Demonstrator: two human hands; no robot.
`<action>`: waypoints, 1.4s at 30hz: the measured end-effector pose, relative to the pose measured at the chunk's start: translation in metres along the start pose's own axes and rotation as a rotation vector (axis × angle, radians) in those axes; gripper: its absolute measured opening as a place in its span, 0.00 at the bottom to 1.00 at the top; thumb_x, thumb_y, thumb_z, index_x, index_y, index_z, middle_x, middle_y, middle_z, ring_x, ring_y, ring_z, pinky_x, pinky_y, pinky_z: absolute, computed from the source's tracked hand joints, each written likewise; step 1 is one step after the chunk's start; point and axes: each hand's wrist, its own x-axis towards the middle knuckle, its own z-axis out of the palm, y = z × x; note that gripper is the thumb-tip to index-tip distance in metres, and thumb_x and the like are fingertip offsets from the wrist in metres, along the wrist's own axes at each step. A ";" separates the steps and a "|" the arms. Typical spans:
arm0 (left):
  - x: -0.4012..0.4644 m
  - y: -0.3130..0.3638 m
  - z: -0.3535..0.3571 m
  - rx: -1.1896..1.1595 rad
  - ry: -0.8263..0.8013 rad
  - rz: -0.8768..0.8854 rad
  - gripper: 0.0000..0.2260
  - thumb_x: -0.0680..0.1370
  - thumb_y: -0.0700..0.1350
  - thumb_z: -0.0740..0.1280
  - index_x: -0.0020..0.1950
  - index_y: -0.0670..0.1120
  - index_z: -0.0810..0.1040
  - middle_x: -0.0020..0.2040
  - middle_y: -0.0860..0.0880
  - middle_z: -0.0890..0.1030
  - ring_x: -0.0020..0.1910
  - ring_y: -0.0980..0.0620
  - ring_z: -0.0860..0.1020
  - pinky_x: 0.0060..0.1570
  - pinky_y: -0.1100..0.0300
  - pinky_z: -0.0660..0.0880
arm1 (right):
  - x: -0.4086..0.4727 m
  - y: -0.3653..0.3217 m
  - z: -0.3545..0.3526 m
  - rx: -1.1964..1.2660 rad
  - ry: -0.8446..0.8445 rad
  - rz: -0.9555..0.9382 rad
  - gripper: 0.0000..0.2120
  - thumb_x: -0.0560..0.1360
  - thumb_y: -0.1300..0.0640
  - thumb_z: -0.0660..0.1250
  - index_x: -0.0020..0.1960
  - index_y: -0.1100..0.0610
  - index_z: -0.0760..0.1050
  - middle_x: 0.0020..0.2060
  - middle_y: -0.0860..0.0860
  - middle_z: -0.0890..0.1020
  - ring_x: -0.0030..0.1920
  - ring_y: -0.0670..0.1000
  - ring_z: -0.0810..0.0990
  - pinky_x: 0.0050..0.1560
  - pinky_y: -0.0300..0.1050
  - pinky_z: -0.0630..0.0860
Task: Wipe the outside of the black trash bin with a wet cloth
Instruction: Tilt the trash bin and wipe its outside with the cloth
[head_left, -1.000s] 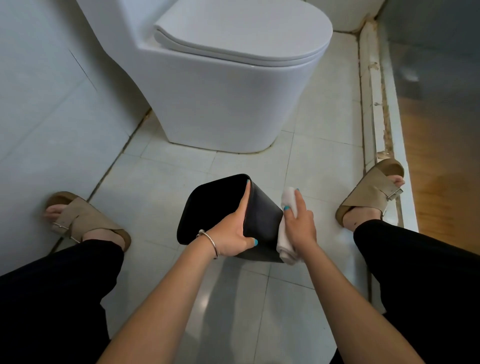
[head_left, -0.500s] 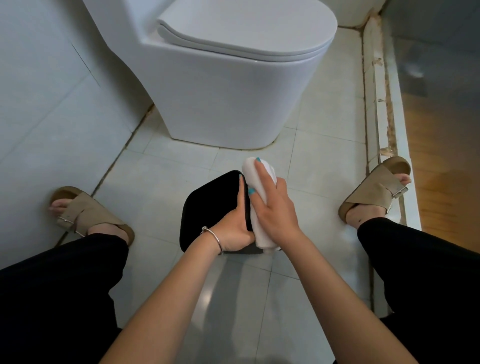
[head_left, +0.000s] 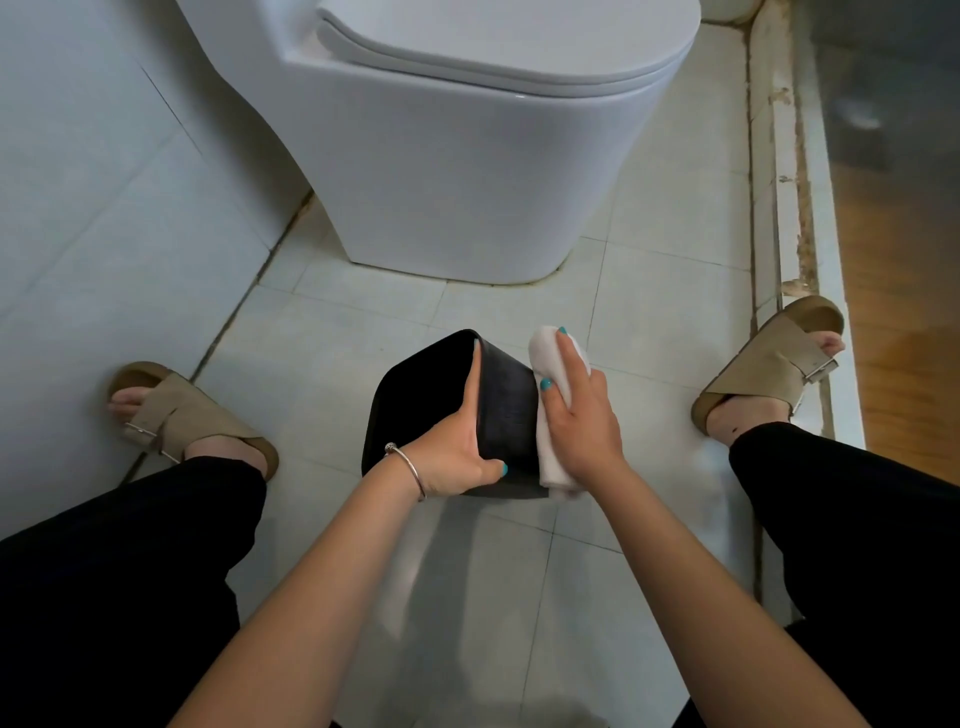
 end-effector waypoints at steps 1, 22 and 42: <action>0.001 0.000 -0.002 -0.008 -0.006 -0.001 0.57 0.68 0.40 0.73 0.73 0.60 0.27 0.78 0.55 0.46 0.73 0.54 0.60 0.64 0.67 0.68 | 0.002 0.005 0.000 0.001 0.005 0.017 0.26 0.82 0.47 0.54 0.74 0.28 0.47 0.63 0.51 0.67 0.48 0.57 0.74 0.49 0.47 0.68; -0.007 -0.003 -0.009 -0.070 0.048 -0.025 0.55 0.70 0.38 0.73 0.75 0.59 0.31 0.78 0.56 0.46 0.75 0.55 0.55 0.64 0.70 0.61 | 0.006 0.028 0.008 0.023 0.016 0.187 0.26 0.82 0.46 0.55 0.75 0.32 0.48 0.63 0.55 0.66 0.55 0.62 0.75 0.57 0.52 0.71; -0.009 0.012 0.008 0.020 -0.005 0.020 0.54 0.72 0.39 0.71 0.71 0.58 0.24 0.77 0.48 0.54 0.63 0.55 0.70 0.62 0.61 0.70 | 0.026 0.004 -0.005 0.008 -0.088 0.006 0.25 0.81 0.48 0.57 0.76 0.35 0.56 0.63 0.57 0.71 0.61 0.60 0.74 0.58 0.48 0.69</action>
